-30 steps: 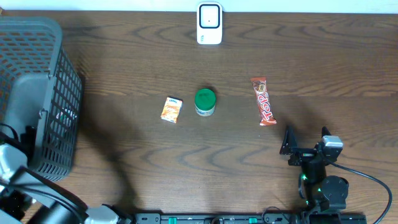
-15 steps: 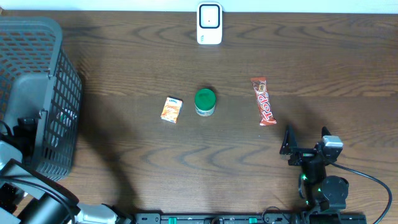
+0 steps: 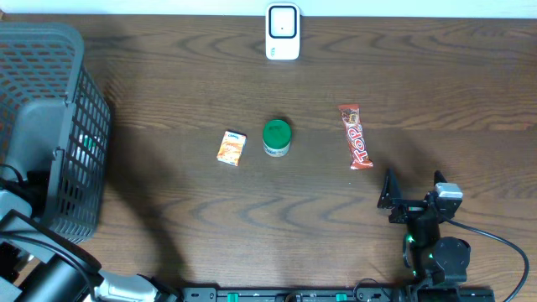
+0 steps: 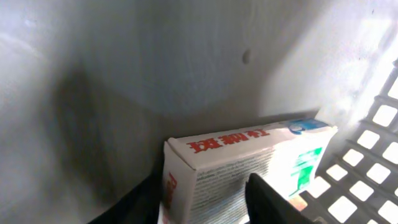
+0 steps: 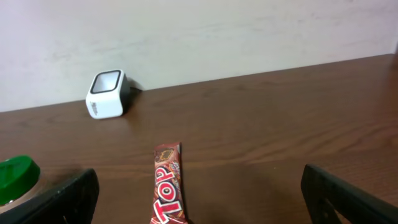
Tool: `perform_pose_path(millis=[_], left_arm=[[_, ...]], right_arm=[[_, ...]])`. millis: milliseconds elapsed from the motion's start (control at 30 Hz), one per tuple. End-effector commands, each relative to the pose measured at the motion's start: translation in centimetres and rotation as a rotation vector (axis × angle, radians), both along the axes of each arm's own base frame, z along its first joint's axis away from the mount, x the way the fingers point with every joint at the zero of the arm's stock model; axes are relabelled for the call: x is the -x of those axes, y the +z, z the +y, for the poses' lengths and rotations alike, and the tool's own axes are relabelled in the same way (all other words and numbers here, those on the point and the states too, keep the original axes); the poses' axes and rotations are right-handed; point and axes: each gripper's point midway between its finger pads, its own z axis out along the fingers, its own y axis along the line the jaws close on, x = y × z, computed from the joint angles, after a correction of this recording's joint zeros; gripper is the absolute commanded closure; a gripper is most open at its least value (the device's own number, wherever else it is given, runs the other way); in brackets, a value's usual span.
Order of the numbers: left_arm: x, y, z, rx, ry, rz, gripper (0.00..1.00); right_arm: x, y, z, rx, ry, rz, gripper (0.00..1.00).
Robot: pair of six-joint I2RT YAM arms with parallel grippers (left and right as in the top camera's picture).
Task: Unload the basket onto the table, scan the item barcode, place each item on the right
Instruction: 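Move the left gripper back into the basket toward the Panadol box, then lower the left gripper onto the white Panadol box and grasp it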
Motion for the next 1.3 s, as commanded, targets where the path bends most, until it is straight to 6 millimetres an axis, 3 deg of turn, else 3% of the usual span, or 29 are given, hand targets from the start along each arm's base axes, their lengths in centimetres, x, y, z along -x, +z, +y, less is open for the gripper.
perform_pose_path(millis=[0,267,433,500,700,1000,1033,1067,1133,1267], left_arm=[[1.6,-3.0,-1.9,0.072,-0.007,0.085,0.56],[1.3,-2.7,-1.6,0.060,-0.010,0.074,0.77],[0.6,-1.1,-1.2,0.037,-0.017,0.026,0.92],[0.3,-0.1,-0.8,0.011,-0.017,0.007,0.93],[-0.1,4.3,-0.2,-0.102,-0.016,-0.072,0.93],[-0.1,12.8,-0.1,-0.304,0.003,-0.218,0.92],[0.0,13.3,0.0,-0.323,0.006,-0.224,0.83],[0.2,13.6,0.1,-0.339,0.013,-0.221,0.60],[0.5,13.7,0.5,-0.365,0.025,-0.202,0.37],[0.2,13.6,0.9,-0.469,-0.088,-0.198,0.20]], right_arm=[[0.0,0.0,0.2,0.007,0.008,0.000,0.01],[0.0,0.0,0.2,0.007,0.008,0.000,0.01],[0.0,0.0,0.2,0.007,0.008,0.000,0.01],[0.0,0.0,0.2,0.007,0.008,0.000,0.01],[0.0,0.0,0.2,0.007,0.008,0.000,0.01],[0.0,0.0,0.2,0.007,0.008,0.000,0.01],[0.0,0.0,0.2,0.007,0.008,0.000,0.01],[0.0,0.0,0.2,0.007,0.008,0.000,0.01],[0.0,0.0,0.2,0.007,0.008,0.000,0.01],[0.0,0.0,0.2,0.007,0.008,0.000,0.01]])
